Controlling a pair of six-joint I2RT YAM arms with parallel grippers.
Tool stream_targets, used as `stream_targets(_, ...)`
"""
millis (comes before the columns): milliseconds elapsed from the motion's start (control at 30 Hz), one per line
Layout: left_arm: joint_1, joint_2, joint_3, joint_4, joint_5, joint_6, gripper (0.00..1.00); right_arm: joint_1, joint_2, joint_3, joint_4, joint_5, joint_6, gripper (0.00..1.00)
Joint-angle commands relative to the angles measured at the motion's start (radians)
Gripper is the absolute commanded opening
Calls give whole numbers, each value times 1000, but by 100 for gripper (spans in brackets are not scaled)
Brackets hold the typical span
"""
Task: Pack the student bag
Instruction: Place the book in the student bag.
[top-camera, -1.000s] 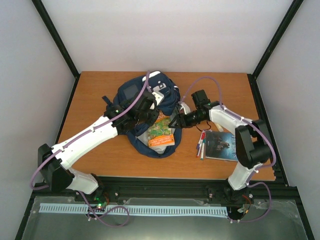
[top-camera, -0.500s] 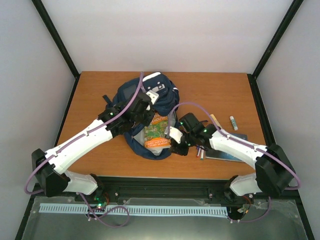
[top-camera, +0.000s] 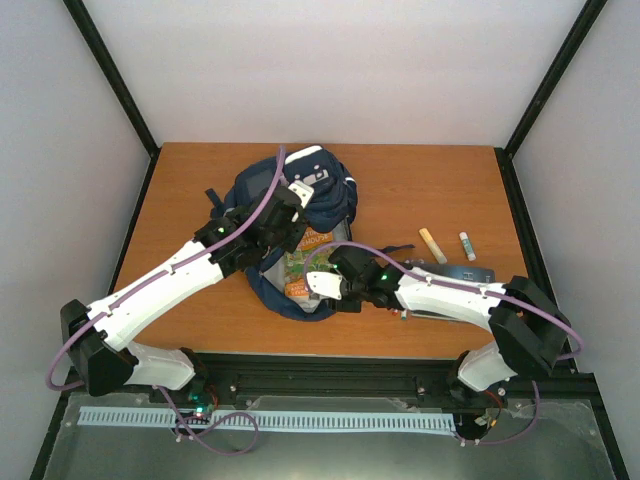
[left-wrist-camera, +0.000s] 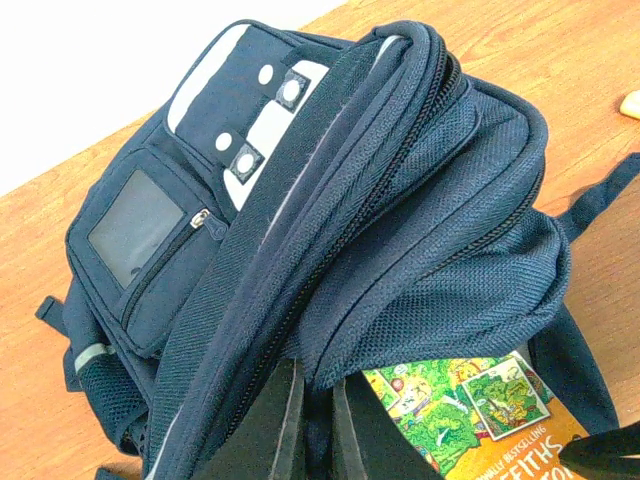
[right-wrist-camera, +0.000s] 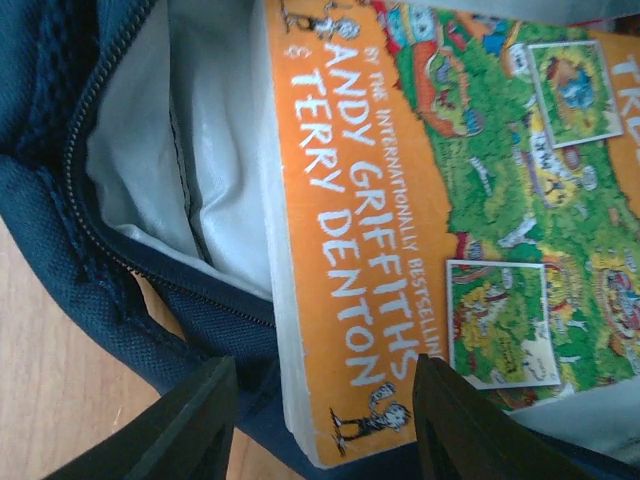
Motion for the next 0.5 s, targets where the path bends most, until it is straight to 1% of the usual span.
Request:
stream_targets(0,-1,-38,35,89,-60,-27,1,37,39,9,46,82,-101,52)
stream_targets(67,-1,-40,37,89,-49,-26,1,45,60,0,77,128,-117,53)
stream_targets(200,-1,-42,38,87,-42,-26,1,46,95,7,148,213,-141,53)
stream_targets(367,-1,-38,40,86,-13,-25,1,50,139,13,242,313,-242,52)
stream_targets(467,-2,-36,42,83,3,-24,1,49,166,32,276,339,-288,51)
